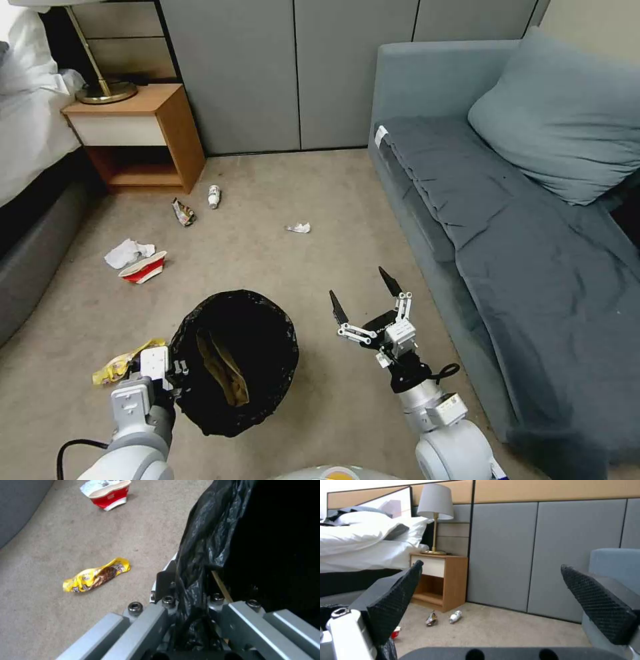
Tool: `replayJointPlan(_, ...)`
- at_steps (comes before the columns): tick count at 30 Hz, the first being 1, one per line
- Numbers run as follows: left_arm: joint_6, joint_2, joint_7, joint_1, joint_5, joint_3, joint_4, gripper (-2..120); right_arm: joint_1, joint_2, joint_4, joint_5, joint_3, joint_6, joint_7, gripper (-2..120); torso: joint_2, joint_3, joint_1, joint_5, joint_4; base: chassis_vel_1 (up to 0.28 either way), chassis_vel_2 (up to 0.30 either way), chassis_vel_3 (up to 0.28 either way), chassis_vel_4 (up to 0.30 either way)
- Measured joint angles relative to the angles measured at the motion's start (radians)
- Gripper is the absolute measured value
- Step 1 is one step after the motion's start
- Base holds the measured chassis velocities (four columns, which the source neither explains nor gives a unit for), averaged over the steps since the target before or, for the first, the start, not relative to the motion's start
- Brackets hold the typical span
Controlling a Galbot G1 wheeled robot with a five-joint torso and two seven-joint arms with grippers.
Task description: Pick up the trash bin, then pick up the garbage from the floor and place it into the trash bin.
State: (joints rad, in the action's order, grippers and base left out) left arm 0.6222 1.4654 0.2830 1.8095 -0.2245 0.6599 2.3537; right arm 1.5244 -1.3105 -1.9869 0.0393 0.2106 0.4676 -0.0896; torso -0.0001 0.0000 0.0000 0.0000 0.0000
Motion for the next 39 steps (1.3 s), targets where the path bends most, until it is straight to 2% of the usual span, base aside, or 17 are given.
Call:
replayJointPlan(19,0.004,0.0,-0.001,0.001,-0.007,-0.001,0.003,1,0.001,-0.001,0.002,0.0,-0.001,0.0,0.0,100,0.0,0.0,0.0,0.0,-0.0001,0.004,0.005,0.003,0.006)
replayJointPlan(39,0.004,-0.002,-0.003,-0.001,-0.006,-0.001,0.003,1,0.004,-0.002,0.003,-0.002,-0.004,0.002,0.001,100,0.0,0.0,0.0,0.0,0.0,0.087,0.086,0.083,0.089)
